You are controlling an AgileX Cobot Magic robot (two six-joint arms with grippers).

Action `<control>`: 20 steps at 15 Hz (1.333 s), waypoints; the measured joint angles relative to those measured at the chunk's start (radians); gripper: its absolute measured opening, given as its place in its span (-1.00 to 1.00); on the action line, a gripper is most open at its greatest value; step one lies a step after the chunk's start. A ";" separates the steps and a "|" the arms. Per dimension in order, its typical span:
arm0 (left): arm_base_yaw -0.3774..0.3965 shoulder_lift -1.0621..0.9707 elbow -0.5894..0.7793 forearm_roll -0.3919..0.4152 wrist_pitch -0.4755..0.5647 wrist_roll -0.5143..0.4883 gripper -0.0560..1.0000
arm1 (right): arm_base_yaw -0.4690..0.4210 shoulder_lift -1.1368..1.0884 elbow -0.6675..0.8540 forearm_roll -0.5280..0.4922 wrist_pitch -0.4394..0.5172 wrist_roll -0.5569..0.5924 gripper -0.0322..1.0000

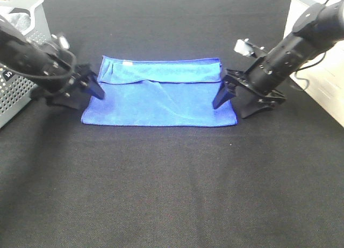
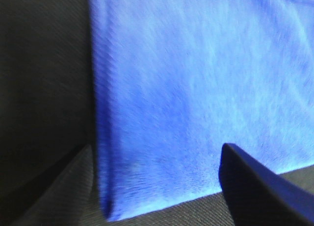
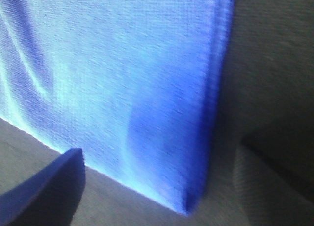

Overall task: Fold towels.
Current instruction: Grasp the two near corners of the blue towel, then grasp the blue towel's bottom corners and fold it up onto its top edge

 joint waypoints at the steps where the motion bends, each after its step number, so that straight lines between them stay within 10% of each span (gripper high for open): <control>1: -0.011 0.020 0.000 -0.001 -0.001 0.000 0.41 | 0.005 0.009 0.000 0.016 -0.011 0.000 0.52; 5: -0.052 0.047 -0.001 -0.016 -0.027 0.003 0.33 | 0.009 0.043 -0.008 0.098 -0.027 -0.002 0.16; 10: -0.056 0.066 -0.001 -0.019 -0.018 -0.012 -0.75 | 0.009 0.054 -0.008 0.037 -0.056 0.082 -0.87; 20: -0.022 -0.116 0.201 0.173 0.204 -0.068 -0.87 | 0.008 -0.144 0.253 -0.003 0.013 0.112 -0.94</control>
